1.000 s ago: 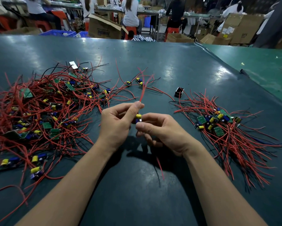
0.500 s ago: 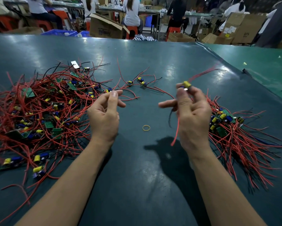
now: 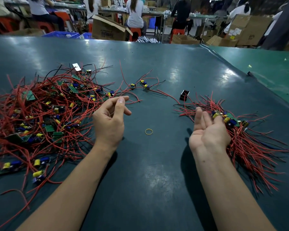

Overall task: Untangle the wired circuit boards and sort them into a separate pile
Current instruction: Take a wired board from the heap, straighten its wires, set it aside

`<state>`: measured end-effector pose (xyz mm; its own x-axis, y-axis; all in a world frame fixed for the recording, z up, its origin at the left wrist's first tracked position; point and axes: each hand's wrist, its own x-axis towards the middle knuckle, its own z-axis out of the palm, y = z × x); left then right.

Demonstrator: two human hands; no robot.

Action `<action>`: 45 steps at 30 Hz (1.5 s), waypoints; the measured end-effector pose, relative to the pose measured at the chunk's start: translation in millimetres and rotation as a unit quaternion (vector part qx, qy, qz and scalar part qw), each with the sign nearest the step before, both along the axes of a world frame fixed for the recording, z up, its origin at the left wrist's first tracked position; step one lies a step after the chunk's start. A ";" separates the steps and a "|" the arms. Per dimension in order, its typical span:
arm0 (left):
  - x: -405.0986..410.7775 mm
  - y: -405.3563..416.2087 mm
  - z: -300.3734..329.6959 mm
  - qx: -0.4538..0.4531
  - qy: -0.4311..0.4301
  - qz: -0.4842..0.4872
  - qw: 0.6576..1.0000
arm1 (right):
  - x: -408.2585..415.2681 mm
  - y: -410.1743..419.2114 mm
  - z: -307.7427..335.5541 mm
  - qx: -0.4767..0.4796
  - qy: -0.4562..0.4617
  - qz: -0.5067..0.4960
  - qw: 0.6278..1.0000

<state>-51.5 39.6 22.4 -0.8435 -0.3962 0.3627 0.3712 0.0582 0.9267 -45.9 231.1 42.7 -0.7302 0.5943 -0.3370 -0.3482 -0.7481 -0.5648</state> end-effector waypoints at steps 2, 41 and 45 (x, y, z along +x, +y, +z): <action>0.0 -0.3 -0.8 -0.003 -0.004 -0.002 1.000 | 0.4 -0.9 0.6 -0.009 -0.028 0.024 0.999; 13.2 -14.2 5.6 -0.362 0.177 0.210 0.891 | 3.8 -45.6 -22.3 0.419 -0.003 0.420 0.805; 26.8 9.9 1.8 -0.345 0.255 -0.050 0.902 | 3.5 -44.9 -28.7 0.534 0.043 0.409 0.739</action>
